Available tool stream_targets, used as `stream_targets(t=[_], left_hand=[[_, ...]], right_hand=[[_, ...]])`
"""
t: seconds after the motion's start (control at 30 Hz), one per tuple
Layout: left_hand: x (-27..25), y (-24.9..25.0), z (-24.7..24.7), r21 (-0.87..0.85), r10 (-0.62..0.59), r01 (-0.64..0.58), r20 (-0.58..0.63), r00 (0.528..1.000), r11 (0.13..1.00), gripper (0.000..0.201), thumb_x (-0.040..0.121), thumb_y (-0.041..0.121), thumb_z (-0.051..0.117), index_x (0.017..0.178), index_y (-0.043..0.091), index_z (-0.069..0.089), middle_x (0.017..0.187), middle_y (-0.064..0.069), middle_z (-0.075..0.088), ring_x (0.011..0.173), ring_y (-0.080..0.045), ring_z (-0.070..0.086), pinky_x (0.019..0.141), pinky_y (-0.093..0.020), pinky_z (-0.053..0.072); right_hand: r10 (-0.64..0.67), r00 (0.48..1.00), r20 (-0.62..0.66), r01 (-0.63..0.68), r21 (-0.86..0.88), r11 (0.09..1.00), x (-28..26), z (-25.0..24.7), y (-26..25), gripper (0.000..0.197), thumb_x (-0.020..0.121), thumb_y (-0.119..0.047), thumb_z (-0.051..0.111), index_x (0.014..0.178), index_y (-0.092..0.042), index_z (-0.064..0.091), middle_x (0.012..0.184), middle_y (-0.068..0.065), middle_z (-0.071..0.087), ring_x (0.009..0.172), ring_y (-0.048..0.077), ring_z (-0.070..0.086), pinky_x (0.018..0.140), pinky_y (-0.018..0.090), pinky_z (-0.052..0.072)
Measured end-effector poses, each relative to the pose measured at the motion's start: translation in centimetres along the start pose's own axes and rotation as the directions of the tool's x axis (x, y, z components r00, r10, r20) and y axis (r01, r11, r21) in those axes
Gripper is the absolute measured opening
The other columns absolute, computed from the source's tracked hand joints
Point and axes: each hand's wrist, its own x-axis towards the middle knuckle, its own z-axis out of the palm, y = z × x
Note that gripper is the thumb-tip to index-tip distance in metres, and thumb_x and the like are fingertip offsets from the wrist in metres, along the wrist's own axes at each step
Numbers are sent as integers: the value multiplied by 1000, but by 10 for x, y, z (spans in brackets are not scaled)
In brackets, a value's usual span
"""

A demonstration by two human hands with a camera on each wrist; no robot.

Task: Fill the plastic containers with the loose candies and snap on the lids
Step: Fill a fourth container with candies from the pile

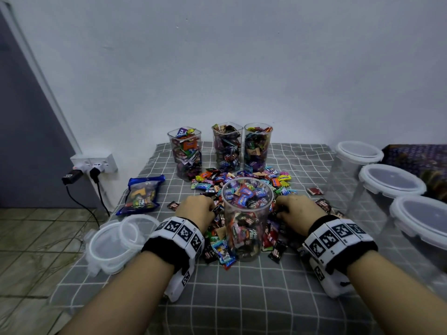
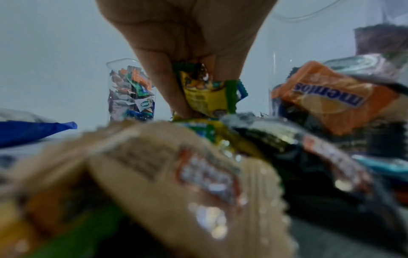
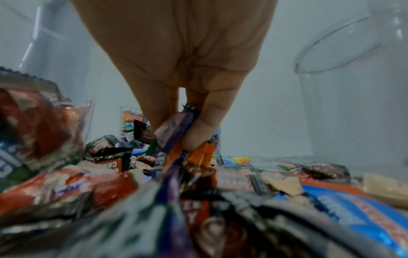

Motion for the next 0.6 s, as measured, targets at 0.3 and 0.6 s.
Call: stream_targets(t=[0.3,0.6], left_hand=[[-7,0,-4,-76,-3,-4,-90,996,997,20,90,18,52,104,19,66,103,-8,66,101,-26,58,76,-31,46],[-11,0,-7,-116,-1,-13,-117,993,993,22,91,18,51,108,21,65,108,-6,66,104,-26,58,80,-32,45]], right_hand=[[51,977,-208,4,258,966,-10,-10,4,11,86,-15,63,97,-14,66,97,6,66,95,23,58,78,27,40],[-9,889,-459,232,431,872,-14,-55,-16,8,84,-8,65,85,-16,66,71,-3,62,73,26,63,75,45,53]])
